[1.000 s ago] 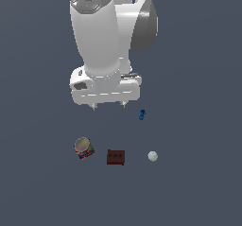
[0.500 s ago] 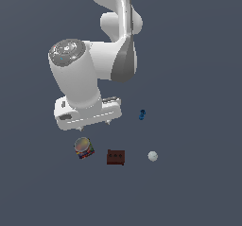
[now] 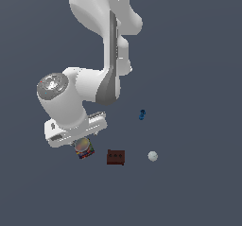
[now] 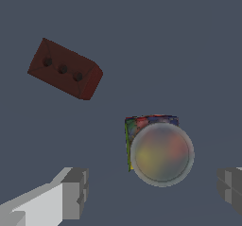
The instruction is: Pick up a designated object from a clutter of objects.
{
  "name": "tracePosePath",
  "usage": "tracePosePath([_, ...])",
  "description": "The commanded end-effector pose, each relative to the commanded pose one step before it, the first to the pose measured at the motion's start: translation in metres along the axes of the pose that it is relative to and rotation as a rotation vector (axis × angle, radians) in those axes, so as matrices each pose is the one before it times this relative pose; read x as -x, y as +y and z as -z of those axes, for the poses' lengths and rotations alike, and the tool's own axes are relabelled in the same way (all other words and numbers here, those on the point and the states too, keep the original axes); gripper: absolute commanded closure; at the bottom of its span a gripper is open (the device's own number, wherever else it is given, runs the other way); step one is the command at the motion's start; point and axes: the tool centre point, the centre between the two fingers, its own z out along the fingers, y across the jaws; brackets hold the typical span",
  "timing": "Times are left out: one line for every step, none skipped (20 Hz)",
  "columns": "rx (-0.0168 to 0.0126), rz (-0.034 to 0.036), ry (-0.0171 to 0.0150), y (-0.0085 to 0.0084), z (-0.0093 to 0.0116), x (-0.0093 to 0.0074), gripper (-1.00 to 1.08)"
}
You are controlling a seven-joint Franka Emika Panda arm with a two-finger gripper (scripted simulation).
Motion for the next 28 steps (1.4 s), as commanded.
tracePosePath([0.00146, 0.02946, 0.00053, 0.00884, -0.01139, 0.00097, -0.92])
tracePosePath([0.0002, 0.00854, -0.00016, 0.00269, -0.00369, 0.00064, -0.92])
tracePosePath([0.00017, 0.00755, -0.00013, 0.00234, -0.00327, 0.0006, -0.92])
tracePosePath([0.00014, 0.00653, -0.00011, 0.00202, -0.00284, 0.00056, -0.92])
tracePosePath([0.00011, 0.00552, -0.00009, 0.00169, -0.00241, 0.0005, -0.92])
tracePosePath([0.00009, 0.00453, -0.00007, 0.00137, -0.00198, 0.00042, -0.92])
tracePosePath([0.00007, 0.00352, -0.00005, 0.00106, -0.00154, 0.00034, -0.92])
tracePosePath([0.00005, 0.00249, -0.00004, 0.00077, -0.0011, 0.00026, -0.92])
tracePosePath([0.00003, 0.00154, -0.00002, 0.00043, -0.00066, 0.00014, -0.92])
tracePosePath([0.00001, 0.00049, -0.00001, 0.00016, -0.00022, 0.00006, -0.92])
tracePosePath([-0.00072, -0.00404, -0.00088, -0.00076, 0.00075, 0.0003, -0.92])
tracePosePath([0.0, 0.0, 0.0, 0.00002, -0.00041, 0.00002, -0.92])
tracePosePath([0.0, 0.0, 0.0, 0.00005, -0.00122, 0.00005, -0.92])
tracePosePath([0.0, 0.0, 0.0, 0.00008, -0.00202, 0.00009, -0.92])
tracePosePath([0.00008, 0.00047, 0.00009, -0.00013, -0.00274, -0.00007, -0.92])
tracePosePath([0.00007, 0.00047, 0.00009, -0.00011, -0.00354, -0.00003, -0.92])
tracePosePath([0.0, 0.0, 0.0, 0.00014, -0.0044, 0.00023, -0.92])
tracePosePath([0.0001, 0.00067, 0.00013, -0.00018, -0.00505, -0.00001, -0.92])
tracePosePath([0.00007, 0.00047, 0.00009, -0.00008, -0.00582, 0.00014, -0.92])
tracePosePath([0.00007, 0.00047, 0.00009, -0.00008, -0.00595, 0.00015, -0.92])
tracePosePath([0.00007, 0.00047, 0.00009, -0.00009, -0.00518, 0.0001, -0.92])
tracePosePath([0.00007, 0.00047, 0.00009, -0.00009, -0.00439, 0.00003, -0.92])
tracePosePath([0.0, 0.0, 0.0, 0.00015, -0.00369, 0.00016, -0.92])
tracePosePath([0.00008, 0.00047, 0.00009, -0.00006, -0.00282, -0.00015, -0.92])
tracePosePath([0.0, 0.0, 0.0, 0.00021, -0.00212, -0.00004, -0.92])
tracePosePath([0.0, 0.0, 0.0, 0.00024, -0.00133, -0.00015, -0.92])
tracePosePath([0.0, 0.0, 0.0, 0.00028, -0.00055, -0.00027, -0.92])
tracePosePath([0.0, 0.0, 0.0, 0.00028, 0.00016, -0.00032, -0.92])
